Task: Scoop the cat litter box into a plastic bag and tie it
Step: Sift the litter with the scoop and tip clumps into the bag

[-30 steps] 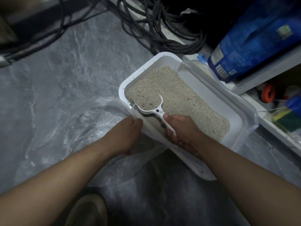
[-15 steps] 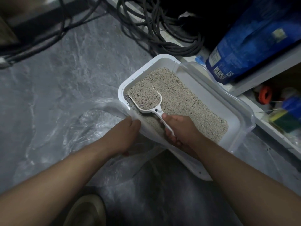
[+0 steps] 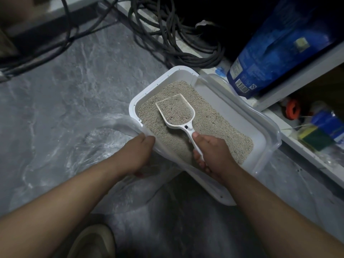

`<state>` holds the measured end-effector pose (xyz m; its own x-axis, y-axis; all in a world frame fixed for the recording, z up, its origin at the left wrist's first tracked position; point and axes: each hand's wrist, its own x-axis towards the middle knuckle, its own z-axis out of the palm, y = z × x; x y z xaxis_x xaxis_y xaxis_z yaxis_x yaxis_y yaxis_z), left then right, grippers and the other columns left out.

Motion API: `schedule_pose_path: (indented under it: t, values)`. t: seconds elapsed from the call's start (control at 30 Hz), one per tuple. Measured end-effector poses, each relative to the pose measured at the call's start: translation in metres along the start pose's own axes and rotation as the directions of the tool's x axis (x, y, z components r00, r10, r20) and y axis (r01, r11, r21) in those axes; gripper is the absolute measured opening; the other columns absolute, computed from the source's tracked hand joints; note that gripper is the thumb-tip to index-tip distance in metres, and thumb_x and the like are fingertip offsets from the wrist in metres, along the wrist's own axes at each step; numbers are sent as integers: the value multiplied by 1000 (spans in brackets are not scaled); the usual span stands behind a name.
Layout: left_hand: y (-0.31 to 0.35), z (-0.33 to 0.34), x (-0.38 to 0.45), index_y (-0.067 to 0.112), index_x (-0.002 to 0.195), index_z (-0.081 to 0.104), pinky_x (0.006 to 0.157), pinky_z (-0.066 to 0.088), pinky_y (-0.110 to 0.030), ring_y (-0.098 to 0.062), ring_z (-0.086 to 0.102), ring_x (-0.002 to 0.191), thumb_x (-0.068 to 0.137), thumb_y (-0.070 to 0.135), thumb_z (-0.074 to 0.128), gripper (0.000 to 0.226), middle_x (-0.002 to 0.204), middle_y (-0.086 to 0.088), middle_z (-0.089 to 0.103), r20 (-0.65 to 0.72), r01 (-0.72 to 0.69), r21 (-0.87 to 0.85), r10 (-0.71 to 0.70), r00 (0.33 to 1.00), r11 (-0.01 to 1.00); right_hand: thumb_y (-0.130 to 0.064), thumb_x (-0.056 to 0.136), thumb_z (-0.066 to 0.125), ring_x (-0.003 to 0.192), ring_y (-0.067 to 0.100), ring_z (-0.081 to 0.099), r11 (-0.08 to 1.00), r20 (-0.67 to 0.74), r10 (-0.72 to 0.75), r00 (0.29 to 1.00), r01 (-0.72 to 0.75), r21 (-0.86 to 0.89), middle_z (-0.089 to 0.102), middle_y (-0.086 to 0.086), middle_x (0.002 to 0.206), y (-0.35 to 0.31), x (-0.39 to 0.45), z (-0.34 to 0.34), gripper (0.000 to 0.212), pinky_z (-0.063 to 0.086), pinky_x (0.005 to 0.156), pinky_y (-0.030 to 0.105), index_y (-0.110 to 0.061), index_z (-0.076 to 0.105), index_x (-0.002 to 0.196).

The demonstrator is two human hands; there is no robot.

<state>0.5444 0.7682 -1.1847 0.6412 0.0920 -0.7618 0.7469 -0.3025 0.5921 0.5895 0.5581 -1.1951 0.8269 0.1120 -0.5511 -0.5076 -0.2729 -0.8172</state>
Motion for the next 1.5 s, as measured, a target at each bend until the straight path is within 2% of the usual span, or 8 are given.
schedule_pose_path:
  t: [0.13,0.37,0.57,0.7,0.83,0.93,1.23,1.5]
  values:
    - [-3,2,1,9,142,42,59,56,-37,-16,52,69,109,40,30,47,114,-12,56,-23,-34,-14,34,999,999,-39,98,60,37,15,39,1000,-24,8,1000,-8,-4,55,5,55,2,-1,-3,36,29,39,17,-6,71,93]
    - [-3,4,-2,7,138,43,67,55,-44,-19,52,68,109,35,30,43,85,7,44,-7,-65,0,65,998,998,-40,99,60,36,14,39,1000,-45,23,999,-23,0,56,7,58,5,-2,-4,34,29,37,16,-8,71,93]
    - [1,2,-5,2,133,44,61,55,-44,-24,55,72,109,29,30,38,137,-27,49,-11,-71,54,71,997,996,-40,99,59,36,14,39,1000,-33,11,999,-12,-21,56,8,58,7,-2,-4,37,29,37,16,-5,70,92]
    - [0,3,-9,1,114,49,69,58,-65,-35,64,93,109,27,29,33,110,-16,52,-21,-159,132,163,986,978,-42,99,59,37,15,40,1000,-30,12,999,-12,-24,57,7,58,9,-2,-3,36,30,39,16,-8,71,93]
    - [-3,3,-4,22,115,41,77,57,-53,-22,54,73,109,37,31,19,87,6,45,3,-64,-16,64,998,998,-41,99,59,37,14,41,1000,-47,10,999,-11,-27,57,9,59,7,-3,-3,40,31,38,16,-2,69,92]
    - [-4,4,-3,22,116,42,65,54,-41,-21,54,72,109,38,30,21,87,6,46,-5,-72,-31,72,997,997,-41,99,59,37,14,41,999,-44,2,999,-4,-34,58,11,61,6,-5,-4,40,31,39,17,-3,69,92]
    - [-6,6,1,20,114,42,67,53,-41,-29,53,78,108,38,31,22,85,4,45,-35,-100,-38,99,994,994,-43,98,60,38,15,41,999,-50,4,999,-6,-31,59,8,61,7,-5,-4,35,32,39,18,-11,72,90]
    - [-1,5,-5,20,118,41,91,51,-61,-37,51,96,110,32,28,20,117,-13,44,-11,-61,-7,61,998,998,-41,98,60,38,14,41,999,-33,-10,999,8,-44,59,7,59,6,-6,-5,33,32,39,19,-12,72,90]
